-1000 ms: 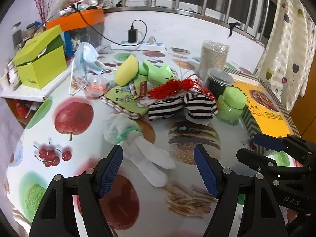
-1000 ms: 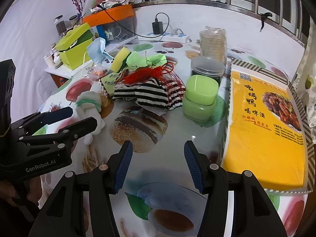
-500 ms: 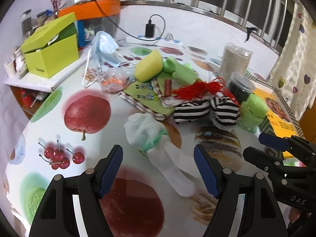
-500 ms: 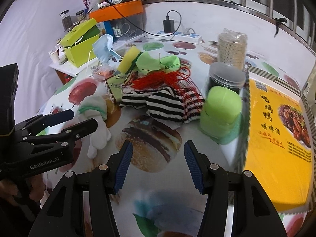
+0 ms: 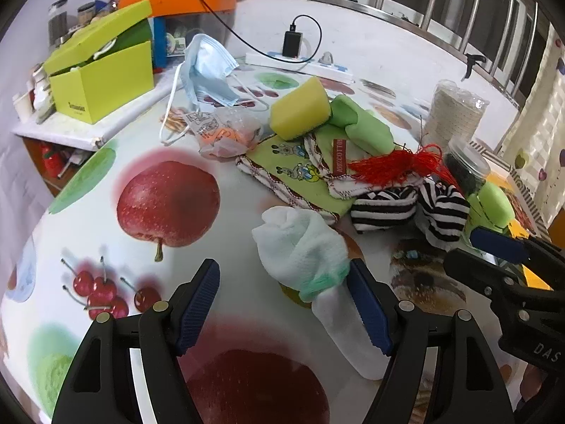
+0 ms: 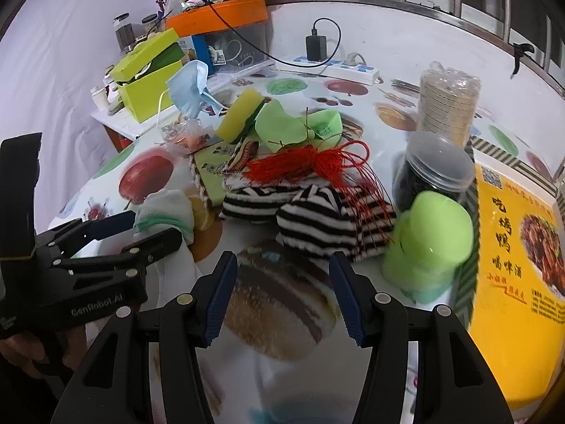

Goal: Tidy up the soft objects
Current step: 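Grasp the white green-banded sock with left tool while right tool grasps striped sock, then carry the white sock with left tool while right tool carries striped sock to yellow box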

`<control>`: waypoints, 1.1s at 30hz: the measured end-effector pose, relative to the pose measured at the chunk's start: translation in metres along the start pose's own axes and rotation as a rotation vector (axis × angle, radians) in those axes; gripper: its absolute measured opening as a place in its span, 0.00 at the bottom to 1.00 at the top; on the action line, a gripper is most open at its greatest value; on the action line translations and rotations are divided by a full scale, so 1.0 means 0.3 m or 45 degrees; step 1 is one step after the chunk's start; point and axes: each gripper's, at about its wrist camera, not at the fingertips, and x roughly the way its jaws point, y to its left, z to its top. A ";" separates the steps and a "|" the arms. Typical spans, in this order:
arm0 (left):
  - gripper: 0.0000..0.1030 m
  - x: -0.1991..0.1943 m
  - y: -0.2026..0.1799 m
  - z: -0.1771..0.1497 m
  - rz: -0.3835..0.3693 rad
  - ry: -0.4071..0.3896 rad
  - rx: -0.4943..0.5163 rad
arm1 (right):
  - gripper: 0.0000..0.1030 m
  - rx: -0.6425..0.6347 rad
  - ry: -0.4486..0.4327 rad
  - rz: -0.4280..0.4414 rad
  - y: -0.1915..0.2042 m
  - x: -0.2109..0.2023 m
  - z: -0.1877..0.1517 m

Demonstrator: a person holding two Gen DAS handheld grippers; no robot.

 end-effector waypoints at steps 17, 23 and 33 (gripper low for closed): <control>0.33 0.049 0.041 0.034 -0.025 -0.014 -0.019 | 0.17 -0.009 0.048 -0.145 -0.016 0.123 0.065; 0.27 0.037 0.056 0.028 -0.048 -0.009 -0.037 | 0.09 -0.021 -0.013 -0.100 -0.003 0.048 0.049; 0.26 -0.021 0.059 -0.002 -0.074 -0.014 -0.049 | 0.08 0.032 -0.060 0.092 0.011 -0.060 -0.019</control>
